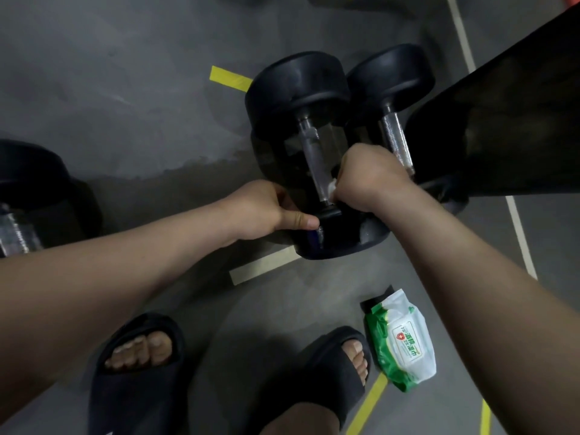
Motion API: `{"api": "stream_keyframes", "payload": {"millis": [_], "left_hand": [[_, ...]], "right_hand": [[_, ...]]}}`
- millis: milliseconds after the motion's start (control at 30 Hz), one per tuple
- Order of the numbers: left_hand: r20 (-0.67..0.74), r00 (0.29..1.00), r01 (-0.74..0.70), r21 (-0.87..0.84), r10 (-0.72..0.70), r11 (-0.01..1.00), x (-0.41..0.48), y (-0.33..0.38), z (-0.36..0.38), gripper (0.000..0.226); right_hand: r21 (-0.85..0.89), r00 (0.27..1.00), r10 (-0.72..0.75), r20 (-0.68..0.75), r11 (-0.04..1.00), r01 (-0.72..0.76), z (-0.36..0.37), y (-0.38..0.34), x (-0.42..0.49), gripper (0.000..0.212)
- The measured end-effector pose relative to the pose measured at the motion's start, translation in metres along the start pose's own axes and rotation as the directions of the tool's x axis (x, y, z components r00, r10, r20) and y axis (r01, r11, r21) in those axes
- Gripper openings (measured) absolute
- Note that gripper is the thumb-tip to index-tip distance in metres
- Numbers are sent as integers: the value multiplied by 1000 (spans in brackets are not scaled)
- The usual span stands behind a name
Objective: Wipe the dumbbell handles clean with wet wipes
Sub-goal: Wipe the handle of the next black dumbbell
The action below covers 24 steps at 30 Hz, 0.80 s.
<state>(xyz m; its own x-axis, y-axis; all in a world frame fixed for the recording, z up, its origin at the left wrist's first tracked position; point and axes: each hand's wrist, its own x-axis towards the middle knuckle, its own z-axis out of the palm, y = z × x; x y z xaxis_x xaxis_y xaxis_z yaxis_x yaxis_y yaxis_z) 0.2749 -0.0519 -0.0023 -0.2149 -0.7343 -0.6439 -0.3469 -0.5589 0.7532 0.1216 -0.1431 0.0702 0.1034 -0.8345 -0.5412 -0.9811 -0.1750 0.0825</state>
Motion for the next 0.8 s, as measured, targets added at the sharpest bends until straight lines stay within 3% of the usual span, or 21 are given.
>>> {"api": "stream_keyframes", "payload": {"millis": [100, 167, 300, 400, 467, 567, 667, 800], "left_hand": [[-6, 1000, -4, -41, 4, 999, -4, 0, 2, 39], [-6, 1000, -8, -45, 8, 999, -6, 1, 2, 45], [11, 1000, -16, -47, 16, 999, -7, 3, -3, 49], [-87, 993, -92, -213, 75, 973, -4, 8, -4, 35], [-155, 983, -155, -397, 100, 905, -1, 13, -3, 39], [-138, 981, -189, -560, 134, 807, 1, 19, 3, 34], [-187, 975, -202, -551, 116, 810, 1, 24, 11, 14], [-313, 949, -114, -436, -32, 893, 6, 19, 14, 10]], "right_hand": [[185, 995, 26, 101, 982, -44, -2, 13, 5, 19], [367, 986, 25, 163, 926, -84, -2, 23, 5, 14], [562, 994, -51, 98, 827, -13, -6, 29, 1, 10], [738, 985, -158, 73, 673, 53, -17, 29, -8, 14], [748, 975, -208, 74, 658, 83, -17, 27, -13, 14], [750, 976, -204, 76, 657, 79, -11, 27, -17, 9], [715, 987, -159, 23, 692, 95, -5, 30, -20, 12], [518, 977, -85, -197, 837, 177, 9, 38, -26, 5]]}}
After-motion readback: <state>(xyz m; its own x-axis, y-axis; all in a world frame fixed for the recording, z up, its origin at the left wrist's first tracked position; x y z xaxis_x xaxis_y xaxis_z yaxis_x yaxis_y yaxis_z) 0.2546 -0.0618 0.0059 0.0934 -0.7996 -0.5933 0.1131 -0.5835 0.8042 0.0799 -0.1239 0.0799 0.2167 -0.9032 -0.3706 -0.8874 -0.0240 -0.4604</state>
